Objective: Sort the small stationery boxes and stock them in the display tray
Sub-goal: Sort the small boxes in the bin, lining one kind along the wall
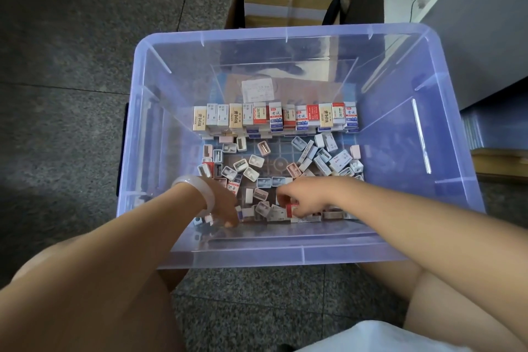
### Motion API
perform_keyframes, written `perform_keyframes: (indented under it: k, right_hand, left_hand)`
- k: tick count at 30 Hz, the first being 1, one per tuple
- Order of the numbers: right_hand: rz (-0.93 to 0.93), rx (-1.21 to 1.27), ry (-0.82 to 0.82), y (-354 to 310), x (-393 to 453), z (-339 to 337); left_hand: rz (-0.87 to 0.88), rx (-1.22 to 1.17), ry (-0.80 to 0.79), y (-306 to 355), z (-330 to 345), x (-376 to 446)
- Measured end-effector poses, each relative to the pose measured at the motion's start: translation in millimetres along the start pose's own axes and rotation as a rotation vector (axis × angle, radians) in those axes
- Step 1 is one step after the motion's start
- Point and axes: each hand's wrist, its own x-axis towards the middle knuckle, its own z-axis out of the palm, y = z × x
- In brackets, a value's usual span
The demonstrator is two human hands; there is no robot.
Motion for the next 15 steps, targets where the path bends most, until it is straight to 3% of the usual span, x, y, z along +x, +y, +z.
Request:
perform_keyframes:
  k: [10,15]
  right_hand:
    - [0.069,0.109,-0.186,-6,19,11]
    - [0.067,0.229,-0.182,-5,18,3]
  left_hand:
    - [0.051,-0.113,0.074,-5,2,5]
    - [0.074,-0.098,0.314,-10,-9,5]
